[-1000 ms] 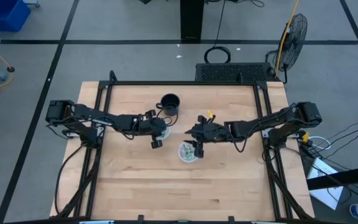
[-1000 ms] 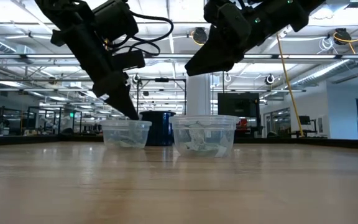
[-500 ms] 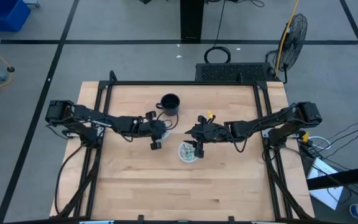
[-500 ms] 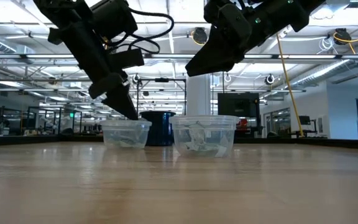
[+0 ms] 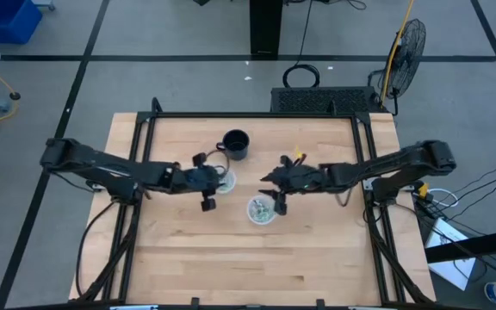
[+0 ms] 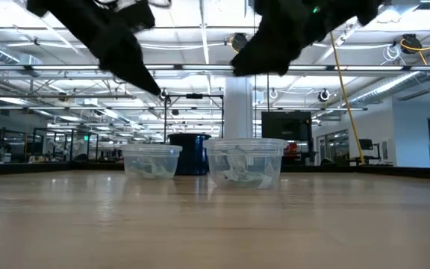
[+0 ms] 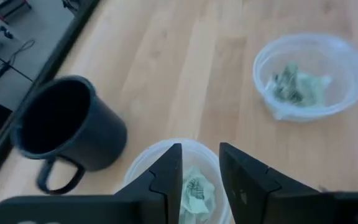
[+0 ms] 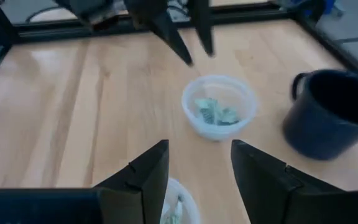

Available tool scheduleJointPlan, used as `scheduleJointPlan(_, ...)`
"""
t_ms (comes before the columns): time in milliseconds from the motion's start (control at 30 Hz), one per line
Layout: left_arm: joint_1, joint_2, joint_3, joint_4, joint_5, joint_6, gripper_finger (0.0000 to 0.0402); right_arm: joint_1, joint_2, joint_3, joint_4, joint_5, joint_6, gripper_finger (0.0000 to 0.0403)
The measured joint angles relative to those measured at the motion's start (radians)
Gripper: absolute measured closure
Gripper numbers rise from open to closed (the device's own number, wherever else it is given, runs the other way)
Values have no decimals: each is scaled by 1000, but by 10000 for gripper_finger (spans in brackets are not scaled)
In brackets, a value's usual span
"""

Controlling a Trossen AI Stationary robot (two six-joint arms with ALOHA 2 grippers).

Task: Pick and place Stevia / Truvia into bins
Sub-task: Return to Home Position

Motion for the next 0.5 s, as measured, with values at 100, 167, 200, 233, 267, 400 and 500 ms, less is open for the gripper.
scheduleJointPlan(100,-13,-127,0,-87,5,-49,298,1,-130,0,-142,1,-7,236)
scheduleJointPlan(167,-24,-224,0,-151,10,-84,299,8,-232,1,-259,1,23,237)
scheduleJointPlan(200,-30,-273,0,-191,12,-103,299,12,-282,0,-327,1,48,237)
scheduleJointPlan(233,-36,-323,0,-237,12,-123,299,18,-327,0,-374,2,71,238)
scheduleJointPlan(267,-41,-373,0,-280,12,-133,298,26,-374,1,-416,2,89,238)
scheduleJointPlan(400,-65,-528,-1,-393,-29,-120,298,73,-535,-60,-457,1,76,236)
scheduleJointPlan(500,-77,-610,-2,-425,-48,-104,298,108,-659,-158,-436,0,50,237)
